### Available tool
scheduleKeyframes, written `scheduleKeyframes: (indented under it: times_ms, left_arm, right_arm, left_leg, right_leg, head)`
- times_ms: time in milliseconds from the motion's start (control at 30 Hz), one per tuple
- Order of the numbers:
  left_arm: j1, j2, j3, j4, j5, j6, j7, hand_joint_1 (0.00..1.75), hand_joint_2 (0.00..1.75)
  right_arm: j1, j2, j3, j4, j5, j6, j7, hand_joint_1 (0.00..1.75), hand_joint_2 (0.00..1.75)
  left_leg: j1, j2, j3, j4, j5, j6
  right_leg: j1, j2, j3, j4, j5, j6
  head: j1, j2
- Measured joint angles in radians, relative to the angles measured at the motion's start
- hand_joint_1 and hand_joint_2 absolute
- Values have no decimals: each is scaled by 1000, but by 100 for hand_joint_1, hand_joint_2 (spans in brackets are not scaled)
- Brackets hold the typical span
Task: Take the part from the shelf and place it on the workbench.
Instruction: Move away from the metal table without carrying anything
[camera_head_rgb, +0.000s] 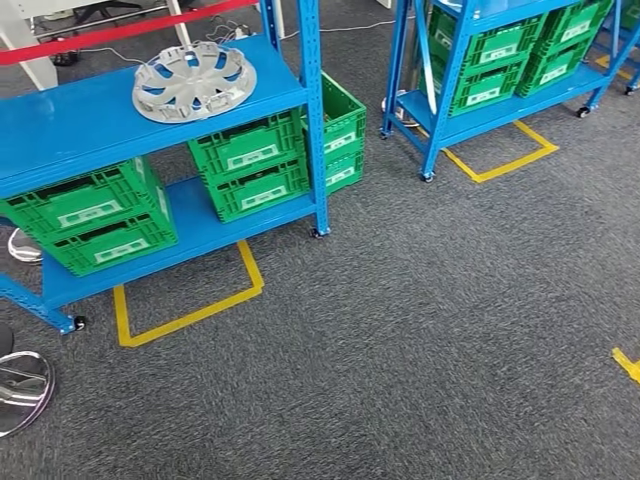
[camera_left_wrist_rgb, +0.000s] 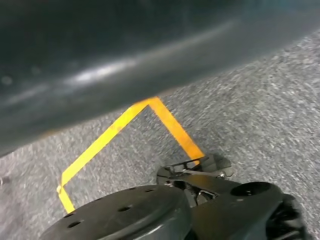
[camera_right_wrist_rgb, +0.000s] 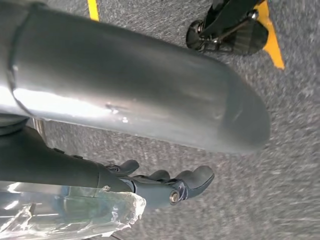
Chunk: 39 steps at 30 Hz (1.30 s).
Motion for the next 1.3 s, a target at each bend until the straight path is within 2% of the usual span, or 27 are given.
scheduleKeyframes:
  times_ms: [33, 67, 100, 133, 167, 200, 233, 267, 300, 367, 400, 433, 467, 500, 567, 600, 633, 667, 700, 767, 833, 967, 1033, 1133, 1233, 1300]
  left_arm:
    - [1, 0, 0, 0, -2, 0, 0, 0, 0]
    - [0, 1, 0, 0, -5, 1, 0, 0, 0]
    - [-2, 1, 0, 0, -9, 1, 0, 0, 0]
    - [-4, 2, 0, 0, -12, 2, 0, 0, 0]
    - [-5, 2, 0, 0, -14, 3, -1, 0, 0]
    - [-4, 2, 0, 0, -16, 3, -1, 0, 0]
    - [0, 2, 0, 0, -18, 3, -1, 0, 0]
    - [2, 2, 1, 0, -20, 3, -1, 0, 0]
    - [3, 2, 1, 0, -22, 4, -1, 0, 0]
    - [-1, 0, 1, 0, -25, 5, -1, 0, 0]
    - [-3, -2, 1, 0, -27, 6, -2, 0, 0]
    - [-3, -3, 1, 0, -28, 6, -2, 0, 0]
    - [-2, -4, 1, 0, -29, 6, -2, 0, 0]
    - [-1, -5, 2, 0, -29, 6, -2, 0, 0]
    - [0, -6, 2, 0, -32, 7, -2, 0, 0]
    - [-1, -6, 3, 0, -33, 8, -2, 0, 0]
    - [-2, -6, 3, 0, -34, 9, -2, 0, 0]
    - [-2, -5, 4, 0, -36, 10, -2, 0, 0]
    - [-2, -5, 4, 0, -37, 11, -2, 0, 0]
    - [-2, -4, 5, 0, -39, 12, -2, 0, 0]
    - [-3, -4, 5, 0, -39, 12, -2, 0, 0]
    - [-4, -4, 5, 0, -40, 12, -2, 0, 0]
    - [-4, -5, 6, 0, -41, 12, -2, 0, 0]
    - [-4, -5, 8, 0, -42, 13, -2, 0, 0]
    - [-4, -6, 8, 0, -42, 13, -2, 0, 0]
    - [-5, -8, 9, 0, -42, 13, -3, 0, 0]
  right_arm:
    - [-1, 0, 0, 0, 2, 0, 0, 0, 0]
    - [-2, 0, 0, 0, 4, 0, 0, 0, 0]
    - [-2, 0, 0, 0, 5, 0, 0, 0, 0]
    - [-3, 0, -1, 0, 7, 0, -1, 0, 0]
    - [-4, 0, -2, 0, 8, -1, -1, 0, 0]
    - [-7, 0, -2, 0, 8, -1, -1, 0, 0]
    - [-10, 0, -3, 0, 9, -2, -1, 0, 0]
    - [-13, 0, -4, 0, 10, -2, -2, 0, 0]
    - [-14, -1, -6, 1, 12, -3, -2, 0, 0]
    - [-12, -1, -9, 1, 15, -4, -2, 0, 0]
    - [-10, -2, -10, 2, 16, -4, -2, 0, 0]
    - [-9, -2, -12, 2, 17, -5, -3, 0, 0]
    - [-9, -3, -13, 2, 18, -6, -4, 0, 0]
    - [-9, -4, -14, 2, 19, -6, -6, 0, 0]
    - [-12, -7, -17, 2, 21, -6, -11, 0, 0]
    - [-14, -7, -18, 3, 21, -6, -14, 0, 0]
    - [-15, -7, -19, 5, 22, -6, -16, 0, 0]
    - [-15, -7, -21, 6, 24, -6, -17, 0, 0]
    - [-14, -7, -23, 8, 25, -6, -18, 0, 0]
    - [-12, -7, -25, 10, 26, -6, -18, 0, 0]
    - [-12, -7, -26, 10, 26, -6, -18, 0, 0]
    - [-15, -7, -28, 11, 26, -4, -18, 0, 0]
    - [-15, -7, -31, 12, 26, -1, -18, 0, 0]
    - [-15, -8, -35, 14, 26, 1, -18, 0, 0]
    - [-16, -9, -35, 16, 27, 6, -18, 0, 0]
    - [-17, -10, -36, 17, 29, 11, -19, 0, 0]
  left_leg:
    - [-3, 14, 36, -68, 39, 7]
    - [-8, 37, 72, -137, 66, 16]
    - [-13, 58, 99, -191, 82, 24]
    - [-18, 72, 113, -221, 86, 30]
    - [-21, 73, 115, -231, 82, 33]
    - [-21, 63, 114, -236, 84, 37]
    - [-18, 52, 117, -242, 88, 40]
    - [-15, 42, 120, -249, 93, 45]
    - [-11, 32, 124, -256, 97, 49]
    - [-7, 7, 126, -260, 102, 55]
    - [-7, -7, 125, -260, 102, 56]
    - [-8, -18, 125, -260, 101, 56]
    - [-7, -28, 127, -259, 100, 56]
    - [-6, -37, 129, -258, 98, 54]
    - [-6, -50, 134, -251, 90, 44]
    - [-8, -54, 133, -245, 85, 39]
    - [-10, -57, 131, -240, 81, 34]
    - [-13, -58, 128, -236, 80, 34]
    - [-14, -59, 126, -234, 80, 39]
    - [-15, -58, 125, -236, 84, 54]
    - [-14, -58, 126, -238, 85, 60]
    - [-12, -58, 128, -243, 86, 61]
    - [-10, -58, 128, -245, 86, 54]
    - [-10, -58, 126, -240, 81, 41]
    - [-6, -56, 141, -272, 95, 53]
    - [2, -52, 161, -304, 109, 58]
  right_leg:
    - [2, -12, 5, 0, -3, 1]
    - [5, -23, 9, 0, -6, 3]
    - [8, -34, 12, 0, -10, 6]
    - [10, -45, 14, 0, -13, 10]
    - [12, -56, 16, -2, -15, 15]
    - [13, -67, 21, -4, -17, 20]
    - [12, -67, 23, -4, -20, 25]
    - [11, -48, 21, 5, -28, 30]
    - [9, -19, 8, 35, -47, 35]
    - [4, 42, -53, 155, -105, 43]
    - [2, 53, -89, 223, -130, 46]
    - [1, 56, -116, 267, -137, 48]
    - [1, 57, -128, 275, -124, 50]
    - [-1, 57, -121, 245, -92, 52]
    - [-5, 64, -75, 121, -14, 56]
    - [-7, 70, -51, 66, 7, 54]
    - [-10, 76, -36, 31, 17, 50]
    - [-12, 81, -31, 18, 15, 46]
    - [-13, 82, -28, 13, 16, 42]
    - [-12, 82, -30, 14, 18, 42]
    - [-9, 83, -30, 14, 17, 40]
    - [-4, 81, -30, 14, 14, 29]
    - [-1, 81, -30, 15, 13, 27]
    - [-5, 80, -29, 13, 15, 30]
    - [-4, 77, -28, 9, 14, 38]
    - [-1, 72, -53, 62, -18, 45]
  head:
    - [0, 0]
    - [0, 0]
    - [0, 0]
    - [1, 0]
    - [1, 0]
    - [2, 0]
    - [1, 0]
    - [2, 0]
    - [5, 0]
    - [10, 0]
    - [12, 0]
    - [13, 0]
    - [13, 0]
    - [14, 0]
    - [15, 0]
    - [16, 0]
    - [16, 0]
    - [16, 0]
    - [16, 0]
    - [15, 0]
    - [15, 0]
    - [15, 0]
    - [15, 0]
    - [14, 0]
    - [14, 0]
    - [19, 0]
